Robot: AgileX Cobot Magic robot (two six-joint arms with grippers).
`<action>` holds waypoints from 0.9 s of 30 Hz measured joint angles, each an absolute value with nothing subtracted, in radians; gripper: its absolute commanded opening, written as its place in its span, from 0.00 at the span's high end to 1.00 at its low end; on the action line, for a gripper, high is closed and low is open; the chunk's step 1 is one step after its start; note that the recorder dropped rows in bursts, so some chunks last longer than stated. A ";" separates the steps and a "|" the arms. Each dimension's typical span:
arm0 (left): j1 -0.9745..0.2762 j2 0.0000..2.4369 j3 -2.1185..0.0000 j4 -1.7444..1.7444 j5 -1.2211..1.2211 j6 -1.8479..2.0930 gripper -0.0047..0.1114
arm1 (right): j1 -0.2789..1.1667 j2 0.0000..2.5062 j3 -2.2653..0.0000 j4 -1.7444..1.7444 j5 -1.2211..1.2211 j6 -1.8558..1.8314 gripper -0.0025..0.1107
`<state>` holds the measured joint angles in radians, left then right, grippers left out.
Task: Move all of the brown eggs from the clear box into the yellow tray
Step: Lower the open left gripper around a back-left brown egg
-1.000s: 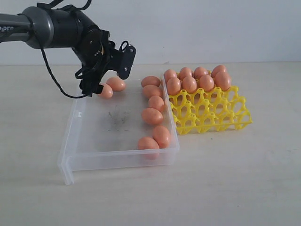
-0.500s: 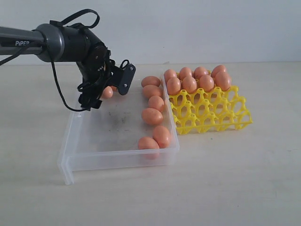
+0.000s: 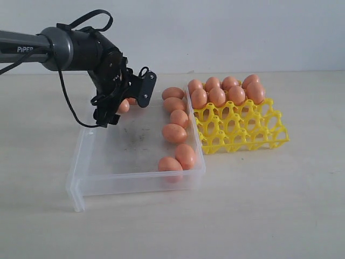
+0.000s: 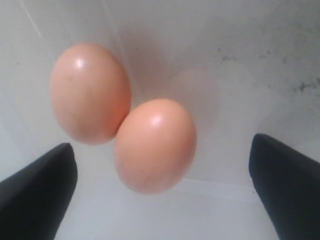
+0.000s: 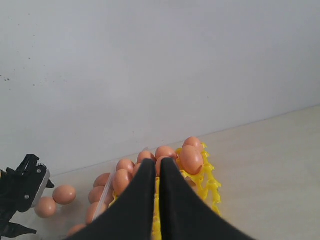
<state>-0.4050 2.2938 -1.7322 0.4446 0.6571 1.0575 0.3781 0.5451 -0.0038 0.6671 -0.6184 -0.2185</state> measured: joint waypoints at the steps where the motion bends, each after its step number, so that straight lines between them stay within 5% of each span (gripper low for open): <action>1: -0.405 2.294 -1.732 0.445 0.657 1.058 0.32 | 0.378 0.545 -0.004 0.667 -0.618 -0.218 0.98; 7: -0.398 2.294 -1.732 0.445 0.603 1.058 0.51 | 0.378 0.545 -0.004 0.667 -0.618 -0.218 0.98; 27: -0.394 2.333 -1.732 0.558 0.528 0.846 0.48 | 0.378 0.545 -0.004 0.671 -0.618 -0.218 0.98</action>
